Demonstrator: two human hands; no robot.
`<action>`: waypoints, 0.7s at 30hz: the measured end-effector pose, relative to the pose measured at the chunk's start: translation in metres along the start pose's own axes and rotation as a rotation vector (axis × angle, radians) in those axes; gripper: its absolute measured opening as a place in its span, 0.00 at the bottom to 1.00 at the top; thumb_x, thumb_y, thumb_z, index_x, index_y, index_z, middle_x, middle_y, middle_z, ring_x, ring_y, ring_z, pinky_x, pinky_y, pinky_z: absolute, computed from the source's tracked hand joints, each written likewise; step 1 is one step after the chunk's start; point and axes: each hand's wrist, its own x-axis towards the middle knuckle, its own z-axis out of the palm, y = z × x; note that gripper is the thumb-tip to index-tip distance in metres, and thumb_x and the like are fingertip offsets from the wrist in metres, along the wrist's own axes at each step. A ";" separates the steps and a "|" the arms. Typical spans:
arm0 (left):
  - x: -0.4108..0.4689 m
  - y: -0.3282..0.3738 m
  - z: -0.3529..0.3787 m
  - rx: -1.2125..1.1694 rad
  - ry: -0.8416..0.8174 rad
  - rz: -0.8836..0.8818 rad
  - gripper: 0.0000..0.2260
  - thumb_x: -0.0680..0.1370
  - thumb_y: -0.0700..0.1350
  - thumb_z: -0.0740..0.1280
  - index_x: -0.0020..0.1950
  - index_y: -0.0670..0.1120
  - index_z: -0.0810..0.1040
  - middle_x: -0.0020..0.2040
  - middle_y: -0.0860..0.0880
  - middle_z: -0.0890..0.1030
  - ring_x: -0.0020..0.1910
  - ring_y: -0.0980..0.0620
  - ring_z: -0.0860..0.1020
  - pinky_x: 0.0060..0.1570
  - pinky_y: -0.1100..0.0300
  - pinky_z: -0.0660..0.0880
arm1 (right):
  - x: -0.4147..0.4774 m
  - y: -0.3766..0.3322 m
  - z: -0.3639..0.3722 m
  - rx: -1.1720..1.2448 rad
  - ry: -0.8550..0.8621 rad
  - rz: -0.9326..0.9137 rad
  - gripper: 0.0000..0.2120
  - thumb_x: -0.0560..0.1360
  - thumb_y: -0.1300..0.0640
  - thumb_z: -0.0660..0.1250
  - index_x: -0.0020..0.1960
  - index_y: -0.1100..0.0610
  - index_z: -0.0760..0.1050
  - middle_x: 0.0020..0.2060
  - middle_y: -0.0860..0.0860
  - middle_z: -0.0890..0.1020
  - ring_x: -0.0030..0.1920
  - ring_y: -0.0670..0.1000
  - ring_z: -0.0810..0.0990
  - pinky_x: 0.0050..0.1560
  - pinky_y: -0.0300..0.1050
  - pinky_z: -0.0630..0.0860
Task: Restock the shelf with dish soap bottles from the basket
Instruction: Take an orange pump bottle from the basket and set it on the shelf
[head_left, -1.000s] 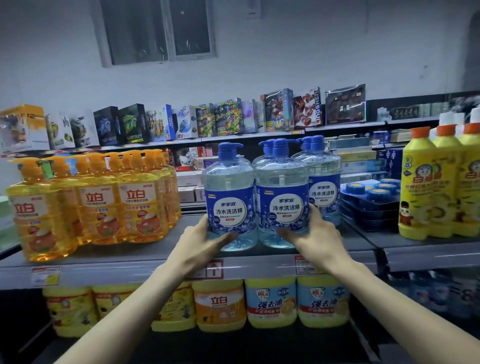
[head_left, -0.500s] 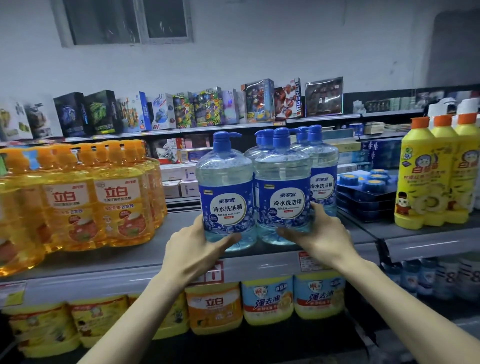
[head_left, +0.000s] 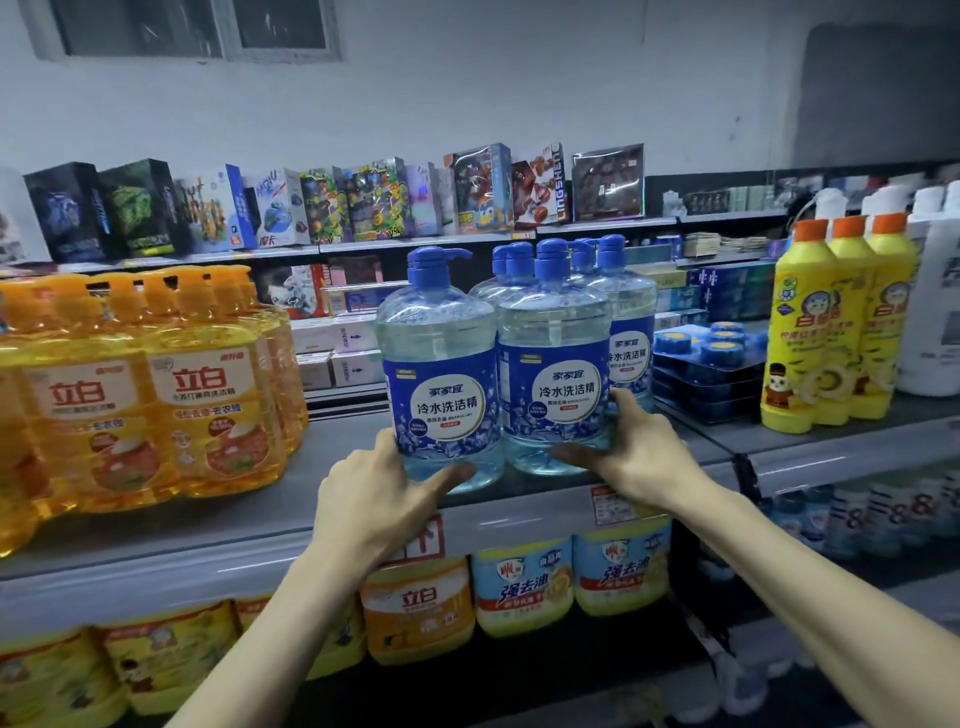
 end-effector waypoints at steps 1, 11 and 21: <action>0.000 0.001 -0.003 -0.007 -0.018 -0.005 0.39 0.70 0.81 0.60 0.65 0.51 0.75 0.53 0.45 0.87 0.54 0.39 0.84 0.45 0.51 0.75 | 0.000 0.000 0.001 0.003 -0.005 -0.007 0.42 0.66 0.28 0.77 0.70 0.47 0.65 0.64 0.49 0.84 0.64 0.59 0.82 0.64 0.60 0.79; -0.006 0.019 -0.033 -0.162 -0.198 -0.043 0.33 0.69 0.80 0.66 0.65 0.61 0.76 0.60 0.53 0.87 0.53 0.49 0.86 0.58 0.47 0.83 | 0.004 0.002 -0.009 0.016 -0.116 -0.059 0.41 0.70 0.31 0.77 0.69 0.53 0.63 0.61 0.55 0.84 0.60 0.61 0.82 0.61 0.61 0.80; -0.028 0.063 -0.045 0.234 -0.183 -0.194 0.26 0.80 0.70 0.64 0.65 0.51 0.78 0.54 0.47 0.84 0.52 0.45 0.82 0.51 0.50 0.82 | 0.009 0.014 -0.028 -0.315 -0.237 -0.211 0.33 0.78 0.27 0.62 0.69 0.53 0.66 0.62 0.55 0.81 0.60 0.61 0.81 0.56 0.56 0.79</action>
